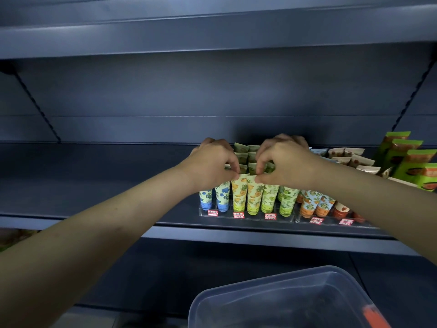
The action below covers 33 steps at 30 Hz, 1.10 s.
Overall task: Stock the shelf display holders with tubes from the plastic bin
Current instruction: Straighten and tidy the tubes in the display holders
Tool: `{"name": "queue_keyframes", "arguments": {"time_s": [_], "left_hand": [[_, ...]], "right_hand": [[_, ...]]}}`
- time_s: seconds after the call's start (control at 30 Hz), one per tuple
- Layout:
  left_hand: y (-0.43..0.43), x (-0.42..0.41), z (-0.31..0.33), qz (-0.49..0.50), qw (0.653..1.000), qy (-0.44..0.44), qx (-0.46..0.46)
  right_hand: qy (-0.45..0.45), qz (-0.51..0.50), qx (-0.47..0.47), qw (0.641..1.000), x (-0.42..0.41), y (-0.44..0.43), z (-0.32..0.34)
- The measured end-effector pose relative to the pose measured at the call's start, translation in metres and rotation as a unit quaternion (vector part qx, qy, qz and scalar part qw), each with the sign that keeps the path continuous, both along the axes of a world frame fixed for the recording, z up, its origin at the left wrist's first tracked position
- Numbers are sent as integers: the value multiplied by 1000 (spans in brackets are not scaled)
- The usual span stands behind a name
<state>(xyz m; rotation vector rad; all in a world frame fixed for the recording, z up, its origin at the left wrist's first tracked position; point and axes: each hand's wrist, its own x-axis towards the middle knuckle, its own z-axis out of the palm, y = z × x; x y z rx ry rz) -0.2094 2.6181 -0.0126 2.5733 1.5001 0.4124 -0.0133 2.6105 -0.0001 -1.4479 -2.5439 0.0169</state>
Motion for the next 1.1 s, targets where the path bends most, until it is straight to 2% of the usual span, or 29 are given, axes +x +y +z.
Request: {"name": "queue_keyframes", "arguments": {"time_s": [0.23,0.63,1.1], "left_hand": [[5,-4,13,8,998,-57,16],[21,17,11,43,998,40,18],[23,20,12,41,998,46,6]], "right_hand": [[64,-16,-14,998,3,9,17],[-60,-46,-42,996,-20,43,19],[-71,-5,-36,997,-18,46,15]]}}
